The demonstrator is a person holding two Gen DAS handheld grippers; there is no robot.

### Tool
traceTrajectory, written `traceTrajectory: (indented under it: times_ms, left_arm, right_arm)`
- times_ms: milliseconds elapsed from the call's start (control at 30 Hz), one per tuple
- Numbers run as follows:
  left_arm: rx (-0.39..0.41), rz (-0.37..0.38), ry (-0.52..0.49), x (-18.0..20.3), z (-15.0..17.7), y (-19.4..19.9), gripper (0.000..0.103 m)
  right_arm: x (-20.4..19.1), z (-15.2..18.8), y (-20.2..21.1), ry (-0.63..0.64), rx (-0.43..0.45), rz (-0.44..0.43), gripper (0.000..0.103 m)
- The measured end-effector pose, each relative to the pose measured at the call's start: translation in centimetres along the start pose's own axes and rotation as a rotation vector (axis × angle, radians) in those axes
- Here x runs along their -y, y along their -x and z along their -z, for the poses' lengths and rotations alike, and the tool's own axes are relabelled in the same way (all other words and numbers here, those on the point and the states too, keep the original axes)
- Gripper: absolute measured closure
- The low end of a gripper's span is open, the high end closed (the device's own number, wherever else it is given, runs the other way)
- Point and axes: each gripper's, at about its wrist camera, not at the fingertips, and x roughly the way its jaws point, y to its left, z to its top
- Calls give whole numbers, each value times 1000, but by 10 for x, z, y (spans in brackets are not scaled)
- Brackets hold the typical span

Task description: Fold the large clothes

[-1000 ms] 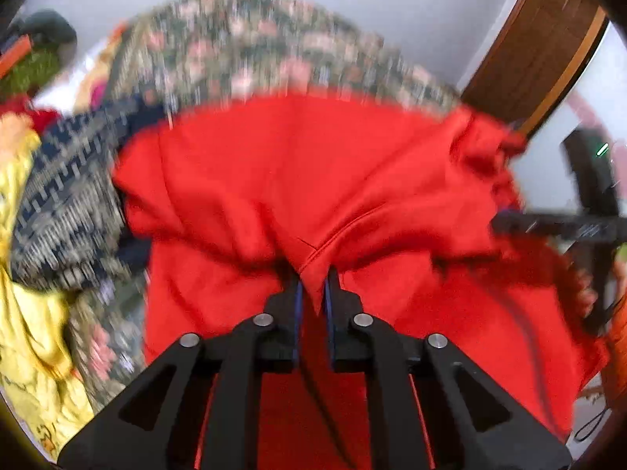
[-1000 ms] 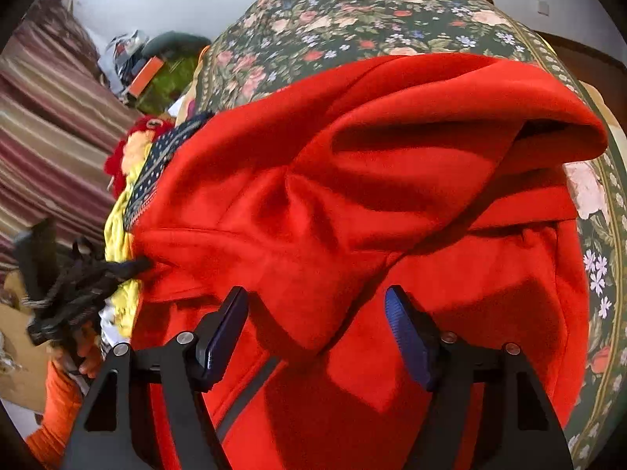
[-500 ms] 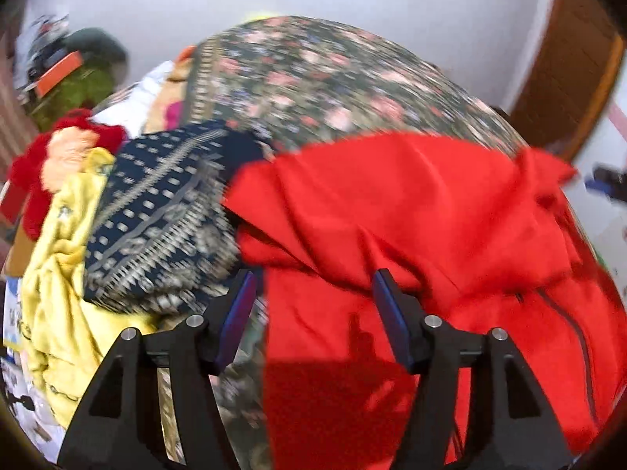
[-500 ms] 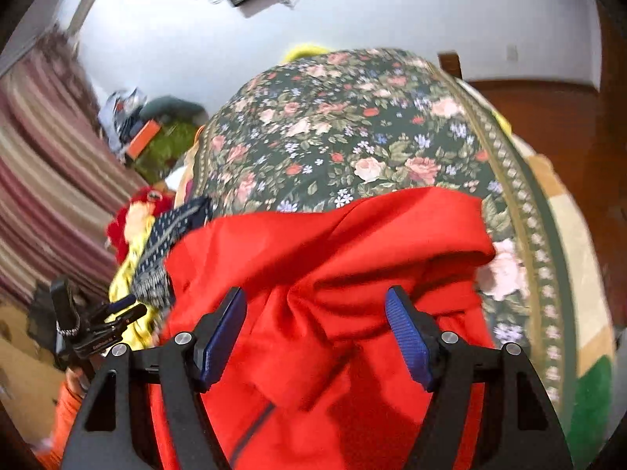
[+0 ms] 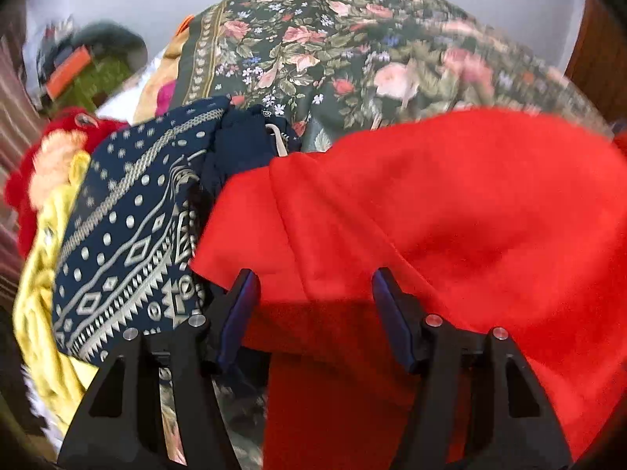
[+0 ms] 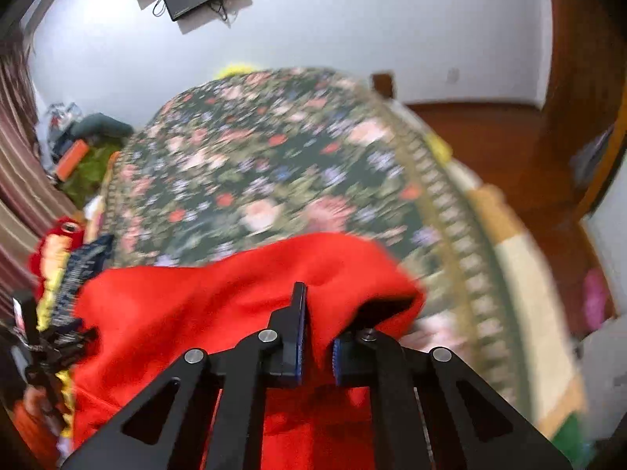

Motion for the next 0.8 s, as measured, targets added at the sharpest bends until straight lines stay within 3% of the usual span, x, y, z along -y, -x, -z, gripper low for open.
traceTrajectory:
  times_ms: [133, 233, 367, 500, 800]
  left_arm:
    - [15, -66, 26, -7, -2, -7, 33]
    - [12, -108, 49, -18, -2, -14, 19]
    - [-23, -93, 87, -25, -6, -15, 19]
    - [-20, -181, -20, -14, -5, -9, 19]
    - [-57, -228, -35, -15, 2, -14, 19]
  right_arm:
    - [28, 4, -10, 62, -61, 87, 96]
    - [36, 15, -23, 110, -105, 108, 96]
    - [30, 20, -18, 186, -68, 168, 96]
    - [19, 22, -7, 241, -71, 230, 96]
    - [29, 44, 13, 255, -130, 247, 96]
